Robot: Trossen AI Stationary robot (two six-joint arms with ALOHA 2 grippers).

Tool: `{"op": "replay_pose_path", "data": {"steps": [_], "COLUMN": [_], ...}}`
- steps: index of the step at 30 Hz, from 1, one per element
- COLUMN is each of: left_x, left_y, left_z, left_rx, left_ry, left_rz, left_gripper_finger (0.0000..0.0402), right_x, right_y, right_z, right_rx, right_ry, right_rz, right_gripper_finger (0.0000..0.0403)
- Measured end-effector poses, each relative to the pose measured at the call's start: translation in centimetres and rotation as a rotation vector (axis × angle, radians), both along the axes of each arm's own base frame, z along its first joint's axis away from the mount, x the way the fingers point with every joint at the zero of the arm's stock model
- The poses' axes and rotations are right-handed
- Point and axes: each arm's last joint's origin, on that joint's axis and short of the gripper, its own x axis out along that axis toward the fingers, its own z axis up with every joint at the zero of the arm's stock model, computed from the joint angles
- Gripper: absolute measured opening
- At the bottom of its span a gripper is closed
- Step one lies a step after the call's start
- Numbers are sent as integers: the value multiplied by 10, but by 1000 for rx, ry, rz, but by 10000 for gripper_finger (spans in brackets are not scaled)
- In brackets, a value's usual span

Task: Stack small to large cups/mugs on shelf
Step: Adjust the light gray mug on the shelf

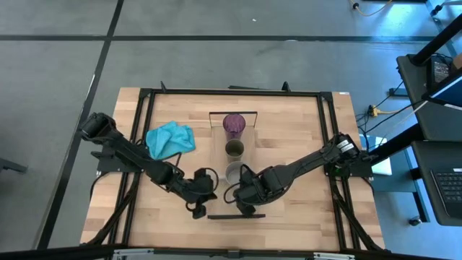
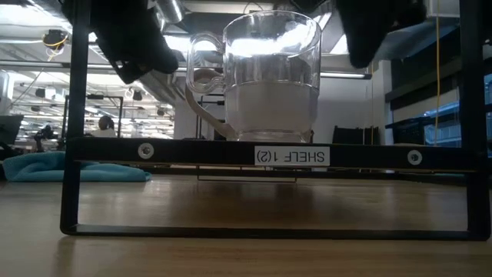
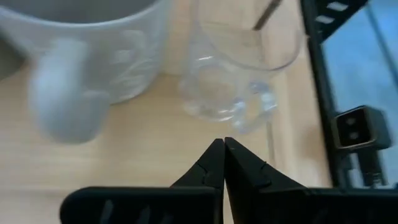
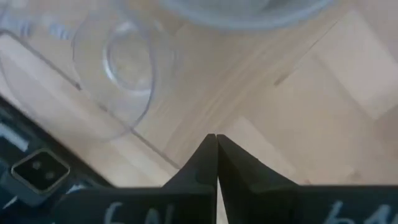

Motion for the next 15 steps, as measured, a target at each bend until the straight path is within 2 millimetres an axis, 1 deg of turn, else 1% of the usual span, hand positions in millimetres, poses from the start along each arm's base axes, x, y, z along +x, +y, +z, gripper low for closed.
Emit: {"op": "replay_pose_path", "data": {"steps": [4, 8, 15], "left_x": [-8, -11, -13], "left_y": [6, 8, 10], "left_z": [4, 5, 2], "left_rx": [45, 61, 79], "left_ry": [36, 54, 83], "left_rz": [24, 39, 70], "left_gripper_finger": [3, 3, 11], "right_x": [4, 6, 5], "right_y": [-14, -28, -38], "right_z": [0, -1, -1], "right_rx": [-56, -104, -171], "right_ry": [-3, 20, 41], "right_rz": [-36, -72, -92], "right_gripper_finger": [8, 11, 30]}}
